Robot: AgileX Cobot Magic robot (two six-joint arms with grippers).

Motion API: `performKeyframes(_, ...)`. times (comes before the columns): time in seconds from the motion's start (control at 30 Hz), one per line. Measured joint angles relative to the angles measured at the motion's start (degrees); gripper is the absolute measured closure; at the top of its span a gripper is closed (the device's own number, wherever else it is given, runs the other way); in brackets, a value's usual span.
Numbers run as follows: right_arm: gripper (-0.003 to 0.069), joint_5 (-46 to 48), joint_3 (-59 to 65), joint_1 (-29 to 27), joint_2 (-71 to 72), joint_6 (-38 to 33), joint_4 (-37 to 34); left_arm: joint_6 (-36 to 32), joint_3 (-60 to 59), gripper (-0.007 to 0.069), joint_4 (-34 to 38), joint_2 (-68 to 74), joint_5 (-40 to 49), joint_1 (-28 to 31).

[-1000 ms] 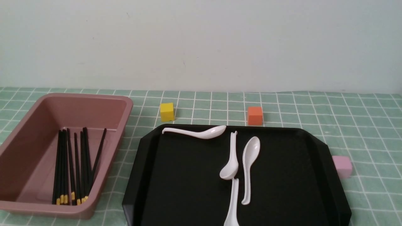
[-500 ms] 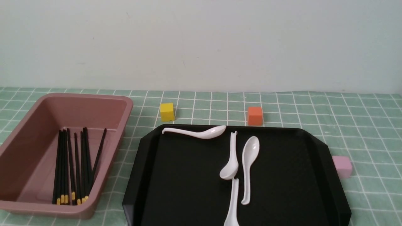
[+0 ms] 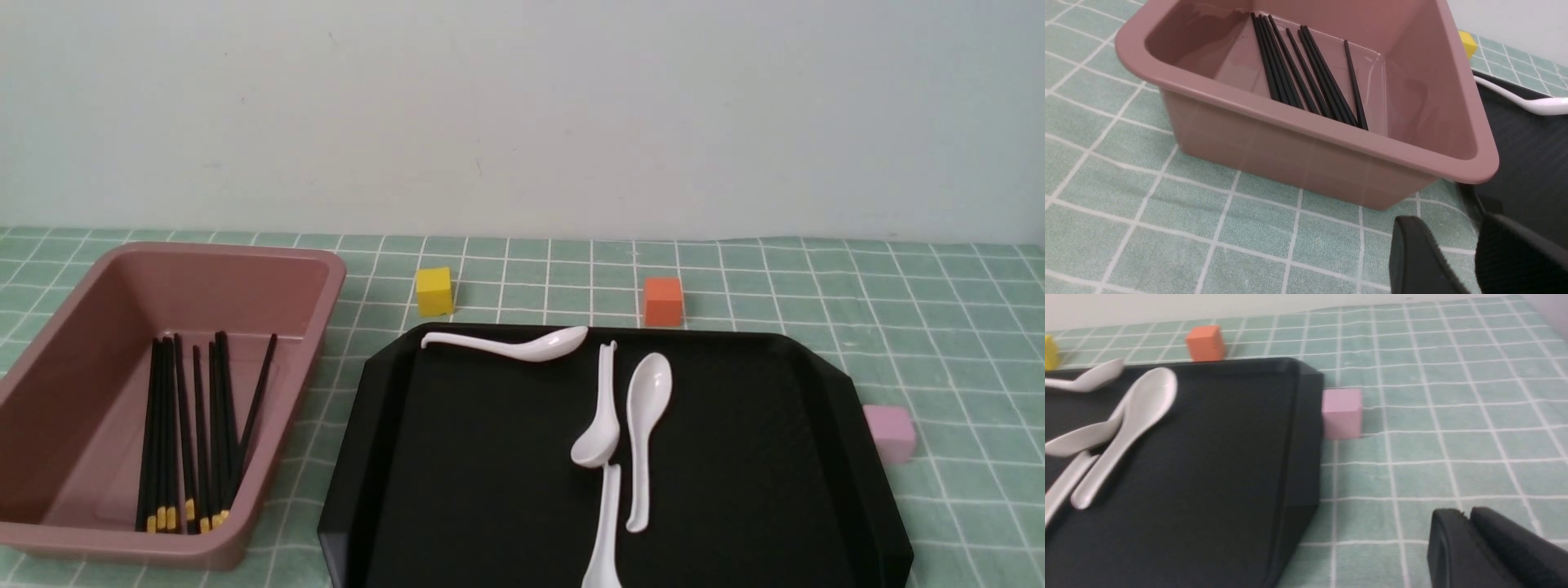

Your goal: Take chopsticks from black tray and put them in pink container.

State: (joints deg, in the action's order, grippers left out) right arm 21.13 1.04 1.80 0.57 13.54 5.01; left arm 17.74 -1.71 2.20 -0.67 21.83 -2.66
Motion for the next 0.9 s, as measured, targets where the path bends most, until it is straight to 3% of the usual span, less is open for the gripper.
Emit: performKeyframes(0.9,0.0552,0.0,0.0,-0.5,0.0,0.0,0.1,0.0,0.0,0.0385,0.0,0.0,0.0,0.0)
